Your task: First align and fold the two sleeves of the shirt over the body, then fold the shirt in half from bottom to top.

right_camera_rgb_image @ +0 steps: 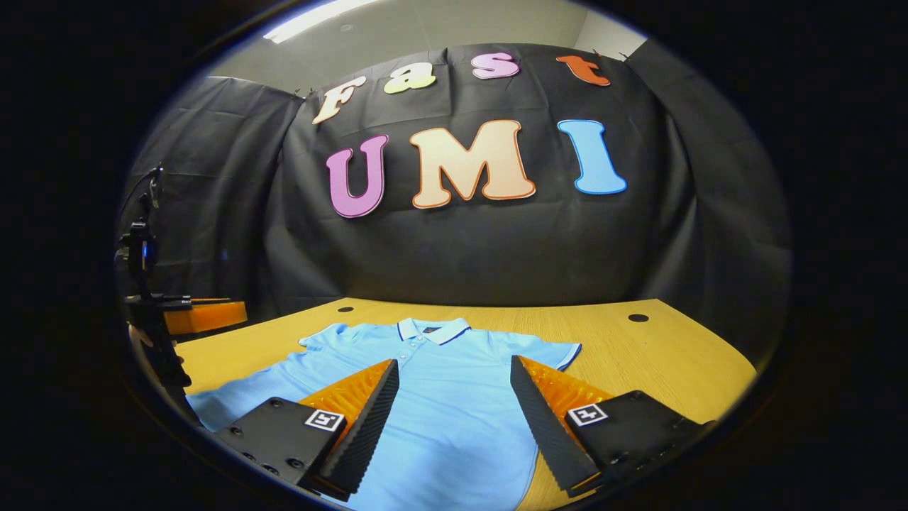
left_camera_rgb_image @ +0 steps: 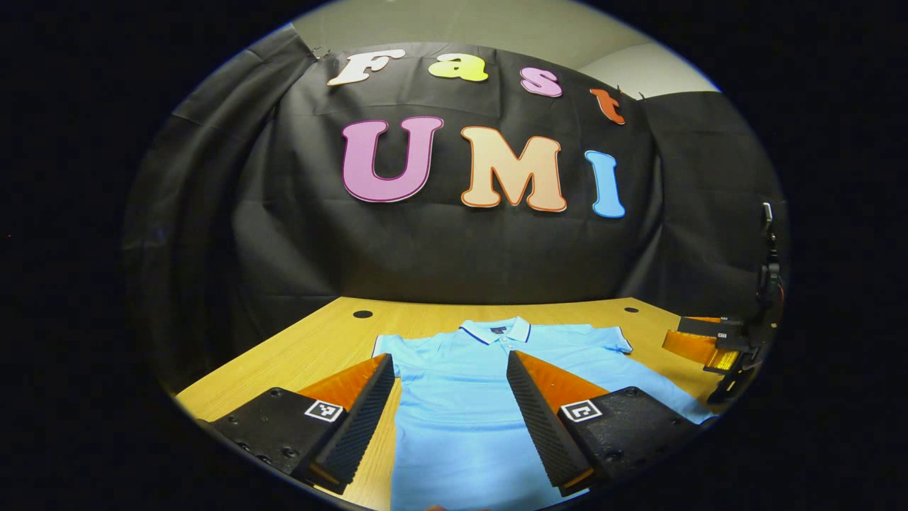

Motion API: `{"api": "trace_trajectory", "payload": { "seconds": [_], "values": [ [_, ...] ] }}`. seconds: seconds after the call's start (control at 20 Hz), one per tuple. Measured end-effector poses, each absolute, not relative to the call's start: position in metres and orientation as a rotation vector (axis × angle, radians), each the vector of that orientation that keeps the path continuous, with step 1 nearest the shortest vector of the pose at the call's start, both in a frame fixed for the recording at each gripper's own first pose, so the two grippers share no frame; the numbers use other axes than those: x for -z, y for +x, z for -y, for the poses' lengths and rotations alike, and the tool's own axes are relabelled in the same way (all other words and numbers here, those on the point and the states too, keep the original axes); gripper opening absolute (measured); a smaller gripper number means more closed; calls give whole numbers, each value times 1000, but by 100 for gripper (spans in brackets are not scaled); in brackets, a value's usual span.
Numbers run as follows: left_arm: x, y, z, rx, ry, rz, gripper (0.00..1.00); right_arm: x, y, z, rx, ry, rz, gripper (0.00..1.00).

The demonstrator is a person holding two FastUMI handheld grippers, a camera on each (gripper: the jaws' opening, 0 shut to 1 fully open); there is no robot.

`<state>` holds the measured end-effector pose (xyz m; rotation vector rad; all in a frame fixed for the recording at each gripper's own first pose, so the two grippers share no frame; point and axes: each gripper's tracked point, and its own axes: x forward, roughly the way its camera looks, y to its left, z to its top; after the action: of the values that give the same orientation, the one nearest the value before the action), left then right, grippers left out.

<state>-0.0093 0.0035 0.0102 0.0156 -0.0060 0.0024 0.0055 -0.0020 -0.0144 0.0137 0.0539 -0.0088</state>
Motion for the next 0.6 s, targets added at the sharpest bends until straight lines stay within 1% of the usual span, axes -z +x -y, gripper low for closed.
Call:
{"api": "trace_trajectory", "payload": {
  "seconds": [0.2, 0.3, 0.35, 0.45, 0.6],
  "values": [
    [-14, -10, -1, 11, 0, 18, 95, 5, 12, 12, 30, 27, -36, 98],
    [-13, -9, 0, 20, 3, 19, 95, 0, 20, 19, 47, 38, -60, 96],
    [-13, -9, 0, 19, 2, 19, 95, -5, 24, 27, 68, 25, -67, 98],
    [-9, -9, 4, 31, -8, 8, 95, -16, 39, 42, 107, -13, -76, 98],
    [-9, -10, 11, 61, -19, 1, 95, -18, 67, 55, 122, -49, -139, 98]
  ]
}}
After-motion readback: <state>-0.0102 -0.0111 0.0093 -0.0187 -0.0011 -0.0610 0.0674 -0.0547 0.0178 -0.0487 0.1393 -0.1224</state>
